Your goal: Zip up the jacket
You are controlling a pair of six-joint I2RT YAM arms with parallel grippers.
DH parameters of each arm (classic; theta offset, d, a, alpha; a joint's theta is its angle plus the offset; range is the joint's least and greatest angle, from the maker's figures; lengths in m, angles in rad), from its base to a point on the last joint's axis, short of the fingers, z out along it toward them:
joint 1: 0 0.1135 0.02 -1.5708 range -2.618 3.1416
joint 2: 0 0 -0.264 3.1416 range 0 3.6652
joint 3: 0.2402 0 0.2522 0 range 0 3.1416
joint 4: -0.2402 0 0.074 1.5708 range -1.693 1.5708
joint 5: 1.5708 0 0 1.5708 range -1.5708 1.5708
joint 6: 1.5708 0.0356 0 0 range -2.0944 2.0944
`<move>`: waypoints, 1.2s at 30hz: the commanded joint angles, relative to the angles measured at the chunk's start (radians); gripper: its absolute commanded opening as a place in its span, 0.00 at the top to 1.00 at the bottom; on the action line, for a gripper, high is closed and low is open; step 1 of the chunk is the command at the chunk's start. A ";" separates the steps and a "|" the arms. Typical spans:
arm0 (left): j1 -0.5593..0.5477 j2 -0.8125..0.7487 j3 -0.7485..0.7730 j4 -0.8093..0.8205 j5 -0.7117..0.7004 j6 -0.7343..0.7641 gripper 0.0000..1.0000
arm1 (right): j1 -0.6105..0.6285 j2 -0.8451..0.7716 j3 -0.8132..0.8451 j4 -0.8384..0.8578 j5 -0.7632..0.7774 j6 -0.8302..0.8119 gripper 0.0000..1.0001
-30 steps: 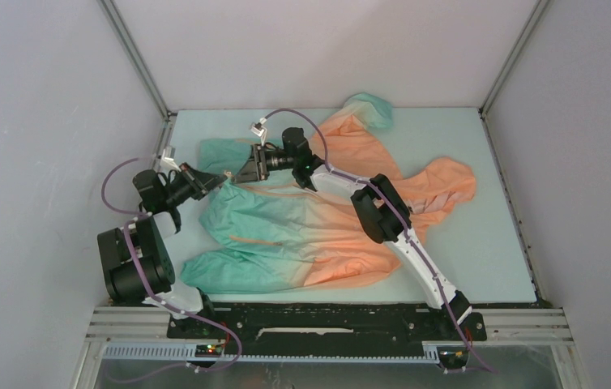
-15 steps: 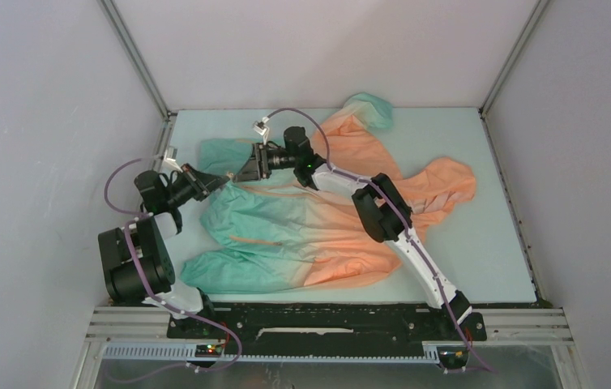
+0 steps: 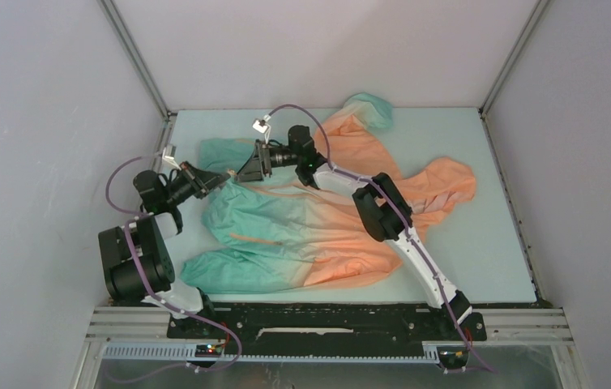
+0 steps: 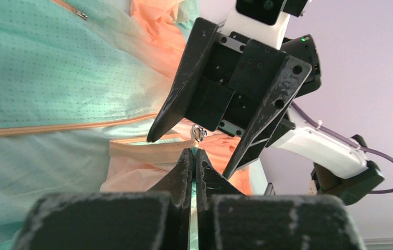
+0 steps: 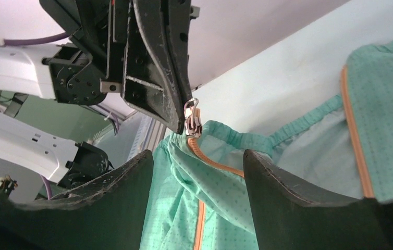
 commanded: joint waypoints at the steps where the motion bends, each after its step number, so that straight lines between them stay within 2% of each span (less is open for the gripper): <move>1: -0.006 0.027 -0.040 0.254 0.046 -0.170 1.00 | 0.026 0.032 0.036 0.133 -0.050 0.018 0.34; 7: 0.024 0.122 -0.068 0.650 0.044 -0.453 1.00 | 0.023 0.041 0.012 0.215 -0.037 0.084 0.42; 10: 0.033 0.188 -0.063 0.813 0.046 -0.580 1.00 | 0.010 0.042 0.002 0.247 -0.025 0.120 0.52; 14: 0.039 0.181 -0.074 0.803 0.027 -0.549 1.00 | 0.004 0.039 -0.002 0.274 -0.016 0.150 0.63; 19: 0.039 0.153 -0.081 0.683 0.012 -0.459 1.00 | 0.020 0.021 -0.001 0.260 -0.016 0.154 0.75; 24: 0.039 0.155 -0.090 0.699 -0.009 -0.461 1.00 | 0.023 0.013 -0.005 0.235 0.018 0.154 0.73; 28: 0.037 0.158 -0.096 0.705 -0.020 -0.461 1.00 | 0.016 0.015 -0.023 0.285 0.063 0.226 0.80; 36: 0.037 0.148 -0.101 0.667 -0.034 -0.425 1.00 | 0.008 0.012 -0.035 0.336 0.091 0.295 0.72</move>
